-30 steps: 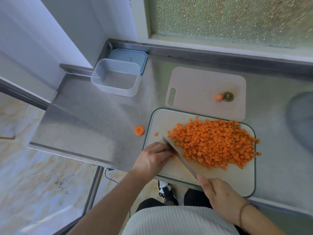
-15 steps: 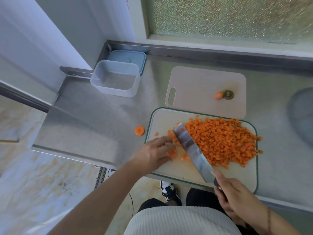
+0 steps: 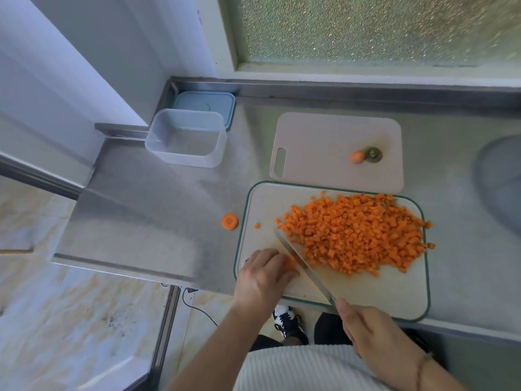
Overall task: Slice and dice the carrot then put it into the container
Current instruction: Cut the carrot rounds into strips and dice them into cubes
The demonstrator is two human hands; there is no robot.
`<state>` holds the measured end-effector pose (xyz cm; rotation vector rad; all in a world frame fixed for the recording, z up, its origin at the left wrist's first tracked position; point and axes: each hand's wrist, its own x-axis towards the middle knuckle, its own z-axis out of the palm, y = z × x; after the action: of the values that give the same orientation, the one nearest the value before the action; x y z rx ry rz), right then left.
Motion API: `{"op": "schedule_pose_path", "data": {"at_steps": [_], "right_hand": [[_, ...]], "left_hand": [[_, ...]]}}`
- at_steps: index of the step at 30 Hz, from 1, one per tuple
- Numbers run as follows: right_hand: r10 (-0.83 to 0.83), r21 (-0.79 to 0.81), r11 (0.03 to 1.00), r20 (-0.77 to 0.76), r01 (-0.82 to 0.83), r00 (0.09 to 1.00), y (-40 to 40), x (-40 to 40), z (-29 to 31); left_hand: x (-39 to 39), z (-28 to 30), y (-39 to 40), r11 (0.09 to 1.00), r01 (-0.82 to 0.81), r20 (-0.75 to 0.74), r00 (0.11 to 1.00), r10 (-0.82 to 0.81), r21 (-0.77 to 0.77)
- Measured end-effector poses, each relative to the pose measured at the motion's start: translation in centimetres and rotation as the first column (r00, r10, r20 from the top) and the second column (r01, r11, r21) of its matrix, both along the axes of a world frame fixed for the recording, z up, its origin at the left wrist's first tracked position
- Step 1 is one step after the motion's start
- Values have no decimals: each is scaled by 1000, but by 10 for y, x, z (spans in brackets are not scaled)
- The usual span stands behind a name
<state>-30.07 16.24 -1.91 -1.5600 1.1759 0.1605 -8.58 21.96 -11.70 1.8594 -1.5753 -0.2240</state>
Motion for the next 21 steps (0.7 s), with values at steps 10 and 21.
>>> {"op": "schedule_pose_path", "data": {"at_steps": [10,21], "right_hand": [[156,-99,981,-117,-168,981,1,15,1],[127,-98,987,-32,-130,991,-4,14,-3]], "left_hand": [[5,2,1,984,137,19,991,-135,-112],[3,-2,6,987,103,32,994,-100,-120]]}}
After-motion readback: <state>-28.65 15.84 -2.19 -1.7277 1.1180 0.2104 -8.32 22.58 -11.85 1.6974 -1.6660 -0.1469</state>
